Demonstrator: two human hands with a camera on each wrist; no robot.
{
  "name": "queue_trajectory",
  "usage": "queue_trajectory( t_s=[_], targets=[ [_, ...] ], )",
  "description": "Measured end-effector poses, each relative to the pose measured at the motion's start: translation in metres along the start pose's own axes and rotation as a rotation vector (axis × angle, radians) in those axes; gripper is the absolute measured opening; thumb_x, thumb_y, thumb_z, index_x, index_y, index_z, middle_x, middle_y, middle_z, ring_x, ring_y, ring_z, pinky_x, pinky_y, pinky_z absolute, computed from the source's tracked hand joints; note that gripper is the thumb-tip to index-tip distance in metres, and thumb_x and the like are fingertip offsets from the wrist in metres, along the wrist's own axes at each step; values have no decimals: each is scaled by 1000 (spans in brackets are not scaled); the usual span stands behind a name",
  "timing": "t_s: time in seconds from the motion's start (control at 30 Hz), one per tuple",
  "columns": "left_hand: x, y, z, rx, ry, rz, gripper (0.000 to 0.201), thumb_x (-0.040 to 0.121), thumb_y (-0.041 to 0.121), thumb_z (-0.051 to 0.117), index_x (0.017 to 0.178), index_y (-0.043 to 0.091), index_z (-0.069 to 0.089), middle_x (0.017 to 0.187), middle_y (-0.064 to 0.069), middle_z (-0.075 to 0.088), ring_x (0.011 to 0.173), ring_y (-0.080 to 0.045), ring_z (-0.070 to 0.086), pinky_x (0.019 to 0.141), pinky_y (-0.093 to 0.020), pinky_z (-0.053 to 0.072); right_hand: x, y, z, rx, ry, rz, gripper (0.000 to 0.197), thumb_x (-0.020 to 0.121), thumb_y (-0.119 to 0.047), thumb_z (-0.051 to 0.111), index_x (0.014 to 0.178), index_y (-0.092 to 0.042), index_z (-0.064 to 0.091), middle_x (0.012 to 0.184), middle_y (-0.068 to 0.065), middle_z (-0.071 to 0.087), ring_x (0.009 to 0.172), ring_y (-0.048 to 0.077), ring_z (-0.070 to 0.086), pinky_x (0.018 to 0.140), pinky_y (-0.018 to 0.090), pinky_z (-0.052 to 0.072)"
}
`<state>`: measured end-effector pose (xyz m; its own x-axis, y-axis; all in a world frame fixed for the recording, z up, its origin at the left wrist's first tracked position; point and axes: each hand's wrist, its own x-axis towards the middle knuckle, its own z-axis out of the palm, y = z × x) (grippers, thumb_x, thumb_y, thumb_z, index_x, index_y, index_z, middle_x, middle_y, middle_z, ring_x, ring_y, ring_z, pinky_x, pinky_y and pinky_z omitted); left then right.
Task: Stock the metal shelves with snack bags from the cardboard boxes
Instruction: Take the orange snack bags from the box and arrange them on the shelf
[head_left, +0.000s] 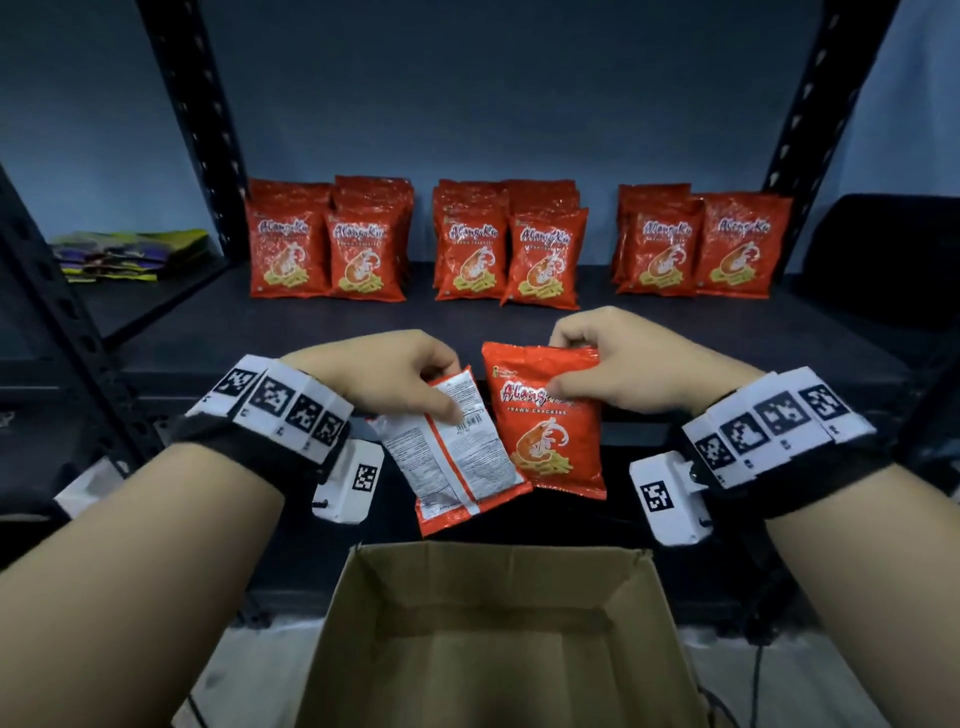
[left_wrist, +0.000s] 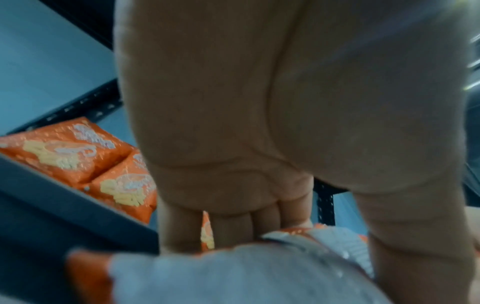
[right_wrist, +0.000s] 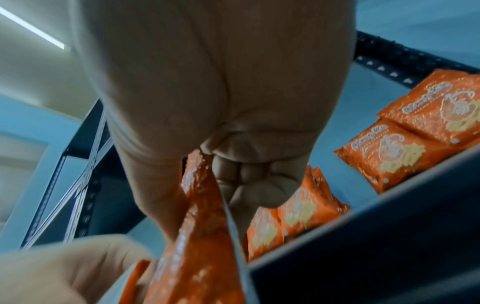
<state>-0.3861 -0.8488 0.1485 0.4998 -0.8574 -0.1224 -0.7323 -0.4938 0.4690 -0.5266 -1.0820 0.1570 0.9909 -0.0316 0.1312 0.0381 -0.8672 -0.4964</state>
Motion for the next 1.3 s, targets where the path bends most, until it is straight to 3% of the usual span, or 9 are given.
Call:
queue_trajectory(
  t_s=[0.2, 0.4, 0.57, 0.67, 0.8, 0.9, 0.97, 1.17, 1.3],
  targets=[
    [-3, -5, 1, -138, 121, 14, 12, 86, 22, 81, 91, 20, 69, 86, 6, 77, 78, -12, 75, 77, -43, 62, -3, 6, -33, 195, 230, 0, 20, 83, -19, 84, 86, -12, 66, 86, 4, 75, 79, 22, 72, 74, 39, 57],
    [-5, 2, 7, -265, 212, 19, 12, 89, 9, 76, 91, 7, 65, 71, 3, 72, 52, -4, 64, 42, -15, 42, 2, 47, -36, 555, 542, 92, 18, 87, -9, 80, 84, -14, 63, 86, 8, 72, 68, 20, 67, 52, 29, 53],
    [-5, -6, 11, -272, 264, 34, 13, 87, 15, 79, 88, 14, 66, 84, -3, 76, 75, -21, 74, 65, -39, 60, -3, 99, -34, 706, 733, 317, 14, 91, -10, 77, 94, -9, 63, 105, 17, 72, 75, 20, 70, 50, 21, 54],
    [-5, -6, 14, -272, 307, 40, 13, 86, 15, 79, 87, 14, 66, 83, -4, 76, 74, -20, 74, 65, -34, 58, -10, 117, -32, 727, 790, 435, 16, 89, -12, 79, 89, -10, 63, 107, 18, 72, 76, 19, 70, 51, 18, 54],
    [-3, -3, 19, -283, 355, 67, 15, 85, 17, 81, 85, 16, 66, 80, -2, 75, 75, -21, 73, 67, -34, 57, -18, 131, -31, 644, 861, 519, 36, 77, -27, 91, 100, -10, 70, 113, 15, 73, 86, 19, 73, 71, 29, 62],
    [-1, -1, 21, -323, 378, 89, 16, 86, 17, 82, 85, 16, 66, 79, 0, 75, 71, -13, 72, 64, -31, 55, -28, 124, -34, 180, 837, 614, 77, 70, -56, 89, 131, -15, 65, 130, 8, 67, 123, 27, 59, 105, 45, 50],
    [0, 0, 22, -360, 418, 104, 15, 86, 18, 82, 88, 14, 67, 81, -1, 75, 73, -14, 72, 67, -35, 57, -30, 113, -34, -51, 853, 561, 72, 77, -61, 81, 133, -20, 64, 133, 8, 62, 132, 33, 46, 110, 49, 42],
    [6, 11, 31, -774, 553, 71, 17, 90, 15, 77, 98, 6, 65, 91, -10, 78, 81, -20, 73, 73, -35, 57, -16, 55, -12, 168, 821, 149, 24, 95, -43, 69, 85, -21, 71, 83, -11, 70, 75, 0, 61, 69, 15, 44],
    [10, 21, 40, -1021, 644, 41, 20, 92, 17, 74, 102, 4, 62, 92, -13, 77, 78, -21, 74, 66, -31, 58, -5, 26, 16, 343, 652, 88, 39, 100, -50, 58, 78, -19, 69, 76, 3, 70, 69, 17, 63, 69, 33, 48]
  ],
)
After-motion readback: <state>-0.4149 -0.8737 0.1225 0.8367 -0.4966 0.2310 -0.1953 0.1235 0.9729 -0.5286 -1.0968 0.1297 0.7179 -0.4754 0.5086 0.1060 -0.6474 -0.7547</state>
